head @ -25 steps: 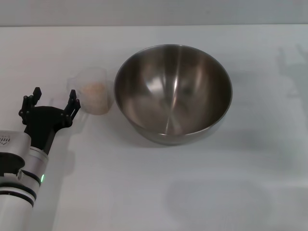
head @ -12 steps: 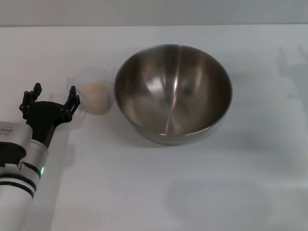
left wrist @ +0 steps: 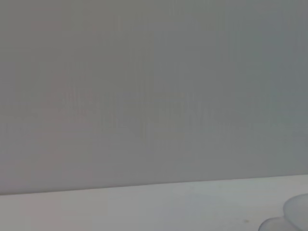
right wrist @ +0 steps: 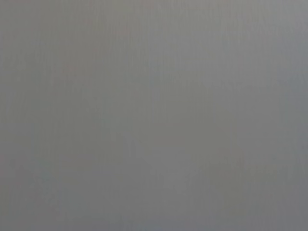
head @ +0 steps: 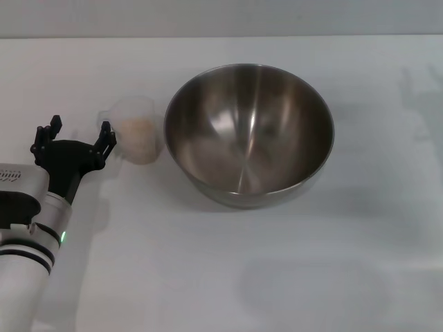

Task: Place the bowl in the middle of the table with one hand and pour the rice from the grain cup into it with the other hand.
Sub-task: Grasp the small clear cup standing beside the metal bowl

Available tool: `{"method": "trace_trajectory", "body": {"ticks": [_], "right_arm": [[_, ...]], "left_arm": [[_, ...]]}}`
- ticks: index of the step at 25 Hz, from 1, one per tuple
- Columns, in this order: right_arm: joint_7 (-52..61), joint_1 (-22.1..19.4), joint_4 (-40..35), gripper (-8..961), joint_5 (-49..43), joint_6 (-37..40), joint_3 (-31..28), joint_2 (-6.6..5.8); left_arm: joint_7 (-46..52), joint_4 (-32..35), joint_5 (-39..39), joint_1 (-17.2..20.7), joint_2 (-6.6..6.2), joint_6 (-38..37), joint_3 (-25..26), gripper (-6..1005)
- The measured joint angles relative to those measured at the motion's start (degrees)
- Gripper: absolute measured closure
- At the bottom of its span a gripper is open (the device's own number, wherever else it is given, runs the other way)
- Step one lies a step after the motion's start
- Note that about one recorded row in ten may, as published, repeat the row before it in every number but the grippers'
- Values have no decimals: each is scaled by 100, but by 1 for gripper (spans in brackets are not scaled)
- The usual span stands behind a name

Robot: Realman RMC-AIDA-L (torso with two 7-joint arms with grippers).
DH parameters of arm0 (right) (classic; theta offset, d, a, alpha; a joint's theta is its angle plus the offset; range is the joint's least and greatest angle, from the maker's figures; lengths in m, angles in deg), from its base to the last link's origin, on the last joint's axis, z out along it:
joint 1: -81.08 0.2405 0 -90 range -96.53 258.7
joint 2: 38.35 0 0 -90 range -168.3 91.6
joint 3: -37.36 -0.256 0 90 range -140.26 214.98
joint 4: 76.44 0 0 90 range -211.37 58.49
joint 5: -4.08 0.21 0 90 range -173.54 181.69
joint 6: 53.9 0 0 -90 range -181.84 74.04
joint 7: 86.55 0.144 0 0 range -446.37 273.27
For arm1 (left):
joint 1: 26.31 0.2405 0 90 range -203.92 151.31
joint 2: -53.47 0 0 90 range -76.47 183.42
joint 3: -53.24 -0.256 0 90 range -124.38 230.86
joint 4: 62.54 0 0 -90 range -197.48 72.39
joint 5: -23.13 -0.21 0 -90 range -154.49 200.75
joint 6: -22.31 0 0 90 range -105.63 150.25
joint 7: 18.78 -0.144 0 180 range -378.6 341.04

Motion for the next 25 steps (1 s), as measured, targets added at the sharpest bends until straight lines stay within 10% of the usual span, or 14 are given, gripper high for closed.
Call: {"method": "trace_trajectory", "body": {"ticks": [20, 25], "right_arm": [[6, 47, -1, 448, 0, -35, 0, -14], [6, 48, -6, 448, 0, -34, 0, -15]], "left_arm": [[301, 230, 180, -291, -1, 185, -58, 274], [310, 249, 182, -329, 0, 185, -62, 459]]}}
